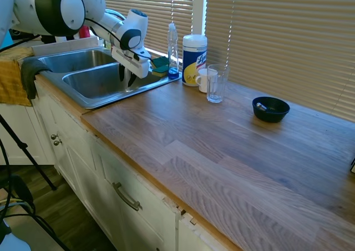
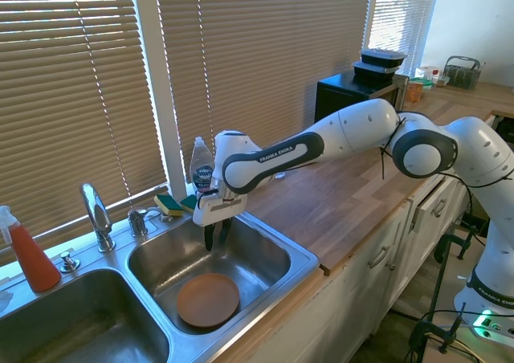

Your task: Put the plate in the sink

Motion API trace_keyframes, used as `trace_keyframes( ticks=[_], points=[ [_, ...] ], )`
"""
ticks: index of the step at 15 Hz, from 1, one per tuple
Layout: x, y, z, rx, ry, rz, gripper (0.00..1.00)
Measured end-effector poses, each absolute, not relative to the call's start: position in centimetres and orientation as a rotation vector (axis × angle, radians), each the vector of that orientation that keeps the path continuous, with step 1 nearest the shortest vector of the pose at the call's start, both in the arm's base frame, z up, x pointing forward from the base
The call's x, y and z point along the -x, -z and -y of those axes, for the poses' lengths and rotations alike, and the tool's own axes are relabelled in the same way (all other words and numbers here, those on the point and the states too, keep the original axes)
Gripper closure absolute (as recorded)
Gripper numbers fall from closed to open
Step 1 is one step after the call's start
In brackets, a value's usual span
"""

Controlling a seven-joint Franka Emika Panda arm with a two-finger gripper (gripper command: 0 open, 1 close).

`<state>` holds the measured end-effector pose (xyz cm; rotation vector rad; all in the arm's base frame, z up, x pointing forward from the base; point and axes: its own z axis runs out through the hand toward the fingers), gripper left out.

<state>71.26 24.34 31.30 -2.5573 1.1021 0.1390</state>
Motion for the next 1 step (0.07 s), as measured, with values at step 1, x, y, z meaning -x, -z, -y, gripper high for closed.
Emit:
trace_keyframes(
  ticks=[1],
  points=[
    [-70.85,-32.54,-24.29,2.556,-0.13,-1.098,0.0]
  ],
)
